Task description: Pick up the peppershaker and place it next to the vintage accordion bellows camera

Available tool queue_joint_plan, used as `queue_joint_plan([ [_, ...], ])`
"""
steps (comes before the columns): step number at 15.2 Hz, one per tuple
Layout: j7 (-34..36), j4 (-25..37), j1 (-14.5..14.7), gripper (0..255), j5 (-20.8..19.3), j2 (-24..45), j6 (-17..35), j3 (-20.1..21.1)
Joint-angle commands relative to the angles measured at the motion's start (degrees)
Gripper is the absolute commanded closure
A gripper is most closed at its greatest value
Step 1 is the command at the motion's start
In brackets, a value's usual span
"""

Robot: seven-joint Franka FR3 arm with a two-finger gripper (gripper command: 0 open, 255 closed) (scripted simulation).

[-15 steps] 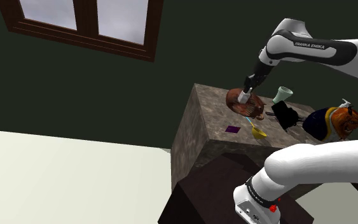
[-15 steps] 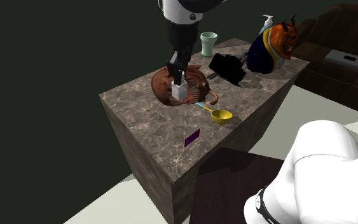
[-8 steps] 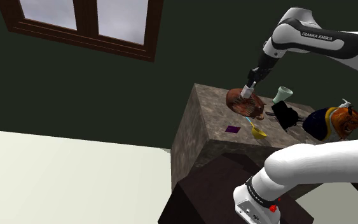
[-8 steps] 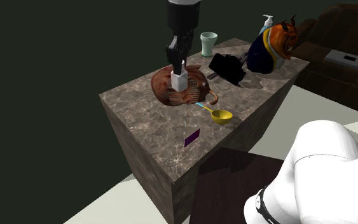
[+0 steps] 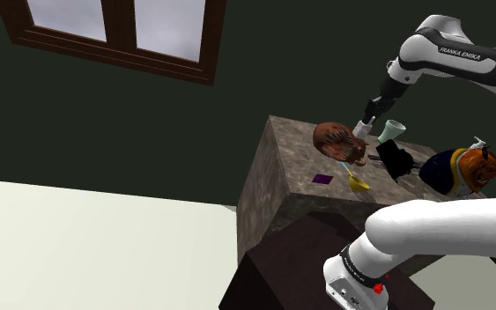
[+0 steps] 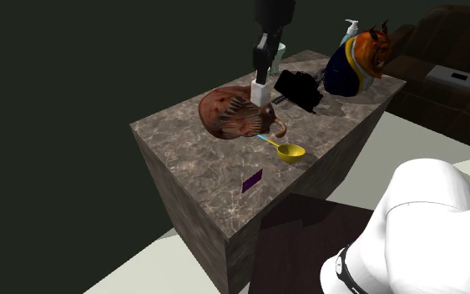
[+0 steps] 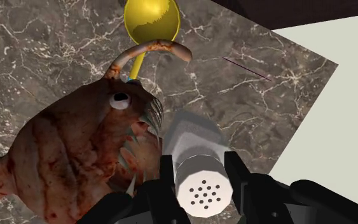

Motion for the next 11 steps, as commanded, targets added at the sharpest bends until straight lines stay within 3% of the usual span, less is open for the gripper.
queue_joint_plan([
  [1, -2.88, -0.22, -1.07, 255, -1.26, -0.60, 0.04, -2.31],
  [11, -16.98, 4.24, -4.59, 255, -5.87, 0.88, -0.29, -14.24],
])
